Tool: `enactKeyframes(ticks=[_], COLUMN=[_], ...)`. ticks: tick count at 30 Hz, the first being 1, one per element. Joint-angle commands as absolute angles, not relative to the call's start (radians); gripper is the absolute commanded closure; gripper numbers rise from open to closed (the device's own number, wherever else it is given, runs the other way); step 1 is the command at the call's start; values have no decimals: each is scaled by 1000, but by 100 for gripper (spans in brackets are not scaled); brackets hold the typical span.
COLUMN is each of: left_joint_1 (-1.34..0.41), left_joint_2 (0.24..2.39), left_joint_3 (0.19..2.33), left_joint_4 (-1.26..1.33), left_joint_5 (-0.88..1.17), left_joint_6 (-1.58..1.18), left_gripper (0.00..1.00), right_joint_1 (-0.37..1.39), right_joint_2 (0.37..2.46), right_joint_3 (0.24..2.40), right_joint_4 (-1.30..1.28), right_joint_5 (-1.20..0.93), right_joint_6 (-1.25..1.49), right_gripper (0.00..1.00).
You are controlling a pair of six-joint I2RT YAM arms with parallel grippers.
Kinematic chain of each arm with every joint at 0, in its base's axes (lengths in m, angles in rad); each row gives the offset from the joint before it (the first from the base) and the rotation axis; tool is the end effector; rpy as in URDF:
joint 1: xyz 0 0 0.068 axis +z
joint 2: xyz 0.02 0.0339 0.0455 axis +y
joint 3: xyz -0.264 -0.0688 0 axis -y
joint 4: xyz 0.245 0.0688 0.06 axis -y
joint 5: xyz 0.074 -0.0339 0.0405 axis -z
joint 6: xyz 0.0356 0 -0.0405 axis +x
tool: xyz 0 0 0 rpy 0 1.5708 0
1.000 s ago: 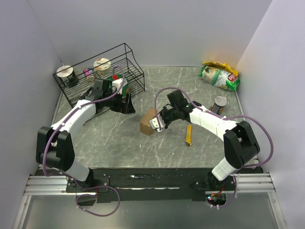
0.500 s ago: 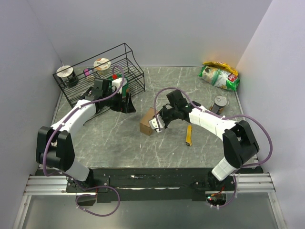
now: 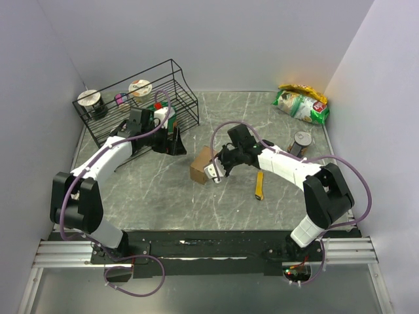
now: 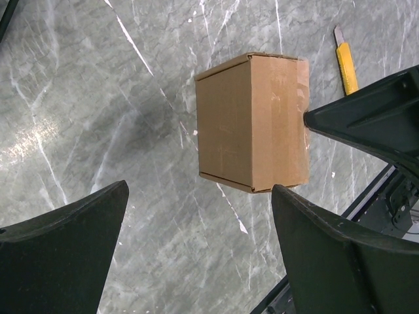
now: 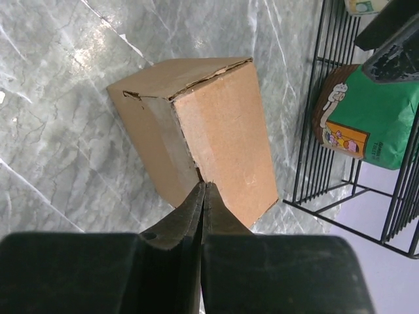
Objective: Unpack the express box
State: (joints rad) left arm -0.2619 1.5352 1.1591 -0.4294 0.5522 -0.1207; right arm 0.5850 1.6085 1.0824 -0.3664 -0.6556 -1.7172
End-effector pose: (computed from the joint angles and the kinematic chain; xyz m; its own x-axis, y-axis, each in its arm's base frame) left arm 0.3166 -0.1042 0.2679 -0.7603 0.0977 -0.6422 0.4834 0.7454 -0.4590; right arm 0.2682 0.2037 0.2266 0.8432 -0.3821 -0.3781 -0.5318 -0.4910 -0.6900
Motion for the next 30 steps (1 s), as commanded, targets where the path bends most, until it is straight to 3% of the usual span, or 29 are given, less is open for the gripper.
enactKeyframes(ticks=[1,4,12,16,18,20,22,25,30], left_joint_1=[-258,-258,-310,-377,-422,-442,-452,-457,-420], left_joint_2=[1532,1510,1286,1292,1290,1295,1311,1356,1358], left_joint_3=[1166,1132,827,822,805,781,775,776,810], left_joint_4=[-408,-343,-8,20,49,69,71,36,-61], left_joint_5=[545,517,589,588,533,457,389,315,345], left_joint_6=[-101,-77,38,45,17,-35,-89,-210,-174], left_gripper=[4,4,3,4,3,3,4,3,3], right_joint_1=[592,588,565,564,566,566,566,540,413], right_joint_2=[1586,1572,1595,1585,1480,1407,1373,1491,1750], right_joint_3=[1123,1198,1477,1479,1317,1186,1063,1127,1402], right_joint_4=[-342,-377,-767,-855,-679,-545,-392,-394,-456], right_joint_5=[-646,-573,-522,-546,-532,-526,-496,-460,-479], right_joint_6=[-1581,-1305,-777,-785,-884,-983,-1087,-1030,-827], right_gripper=[100,100,100,100,75,61,54,53,67])
